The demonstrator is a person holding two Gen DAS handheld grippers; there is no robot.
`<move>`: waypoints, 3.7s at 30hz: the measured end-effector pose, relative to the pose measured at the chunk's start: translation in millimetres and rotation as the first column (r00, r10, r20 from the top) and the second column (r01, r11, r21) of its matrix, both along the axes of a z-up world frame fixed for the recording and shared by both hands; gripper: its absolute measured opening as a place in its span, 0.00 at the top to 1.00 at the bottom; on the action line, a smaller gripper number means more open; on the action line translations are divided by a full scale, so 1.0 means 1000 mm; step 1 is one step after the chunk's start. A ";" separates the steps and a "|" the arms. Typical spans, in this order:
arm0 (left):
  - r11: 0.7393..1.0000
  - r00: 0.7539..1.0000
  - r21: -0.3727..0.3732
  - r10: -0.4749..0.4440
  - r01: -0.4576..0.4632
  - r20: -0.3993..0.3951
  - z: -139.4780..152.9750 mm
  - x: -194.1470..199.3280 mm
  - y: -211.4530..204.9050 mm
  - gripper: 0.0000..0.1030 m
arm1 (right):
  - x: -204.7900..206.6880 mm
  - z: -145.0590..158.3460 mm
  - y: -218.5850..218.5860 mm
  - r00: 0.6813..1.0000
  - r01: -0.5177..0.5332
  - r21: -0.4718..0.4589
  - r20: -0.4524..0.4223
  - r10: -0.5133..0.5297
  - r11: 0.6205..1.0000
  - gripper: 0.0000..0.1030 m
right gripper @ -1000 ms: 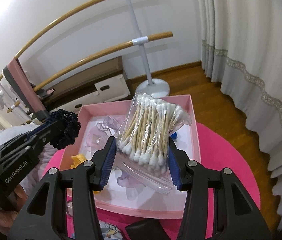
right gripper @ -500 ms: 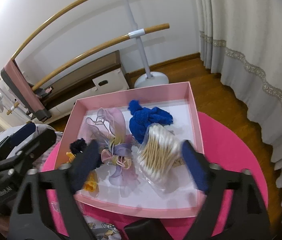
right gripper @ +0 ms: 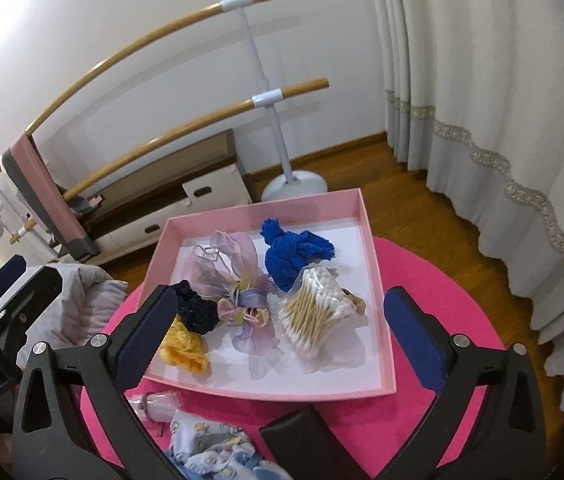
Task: Organize soft objects
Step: 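Open both tools to drop the scrunchie and swab bag into the box, then withdraw both tools from the box toward the remaining items, then grasp the rolled light blue sock with the right tool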
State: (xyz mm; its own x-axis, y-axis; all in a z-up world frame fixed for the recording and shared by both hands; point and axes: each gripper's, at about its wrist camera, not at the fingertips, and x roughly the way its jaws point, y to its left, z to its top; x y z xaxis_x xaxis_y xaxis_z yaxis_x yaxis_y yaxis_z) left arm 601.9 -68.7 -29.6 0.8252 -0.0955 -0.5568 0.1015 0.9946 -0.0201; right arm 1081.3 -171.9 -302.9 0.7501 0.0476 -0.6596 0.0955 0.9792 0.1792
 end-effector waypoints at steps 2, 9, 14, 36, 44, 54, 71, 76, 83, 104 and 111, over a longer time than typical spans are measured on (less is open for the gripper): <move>1.000 1.000 0.002 0.001 -0.001 0.017 0.005 -0.017 0.002 0.00 | -0.013 0.008 0.002 1.000 0.007 -0.004 0.023 -0.007 1.000 0.00; 1.000 0.998 0.009 0.002 -0.002 0.069 0.013 -0.076 0.008 0.00 | -0.058 0.032 0.010 0.995 0.018 -0.026 0.099 -0.015 0.999 0.00; 1.000 0.994 0.009 -0.003 0.002 0.110 0.022 -0.125 0.017 0.00 | -0.098 0.046 0.019 0.986 0.026 -0.048 0.167 -0.018 0.999 0.00; 1.000 0.993 0.007 -0.002 0.001 0.114 0.008 -0.267 0.038 0.00 | -0.231 0.044 0.048 0.947 0.136 -0.165 0.312 -0.079 0.977 0.00; 1.000 0.996 0.002 0.021 -0.021 0.082 0.000 -0.288 0.041 0.00 | -0.258 0.021 0.053 0.946 0.153 -0.143 0.309 -0.102 0.978 0.00; 1.000 0.999 -0.002 0.025 -0.025 0.034 -0.006 -0.287 0.045 0.00 | -0.254 -0.002 0.063 0.965 0.117 -0.151 0.253 -0.076 0.982 0.00; 0.999 0.999 -0.018 0.036 -0.036 -0.017 -0.022 -0.282 0.057 0.00 | -0.240 -0.019 0.067 0.979 0.092 -0.152 0.197 -0.061 0.984 0.00; 0.999 0.997 -0.013 0.033 -0.034 -0.064 -0.039 -0.276 0.059 0.00 | -0.223 -0.041 0.073 0.992 0.046 -0.149 0.127 -0.027 0.988 0.00; 0.999 0.988 0.001 0.046 -0.047 -0.144 -0.069 -0.259 0.064 0.00 | -0.197 -0.083 0.085 1.000 -0.024 -0.130 0.013 0.026 0.991 0.00; 0.999 0.965 0.017 0.050 -0.047 -0.258 -0.130 -0.202 0.068 0.00 | -0.149 -0.157 0.103 0.973 -0.183 -0.048 -0.155 0.174 0.982 0.66; 1.000 0.968 0.021 0.001 0.005 -0.252 -0.132 -0.195 0.045 0.00 | -0.158 -0.142 0.079 0.981 -0.156 -0.043 -0.120 0.150 0.987 0.66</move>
State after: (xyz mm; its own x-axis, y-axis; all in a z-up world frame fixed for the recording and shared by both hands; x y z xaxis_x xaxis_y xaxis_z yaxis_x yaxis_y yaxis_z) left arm 406.8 -23.6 -161.9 0.6580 -0.0830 -0.7484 0.0978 0.9949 -0.0244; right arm 923.1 -92.9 -445.4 0.6546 0.1194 -0.7464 -0.0389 0.9915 0.1245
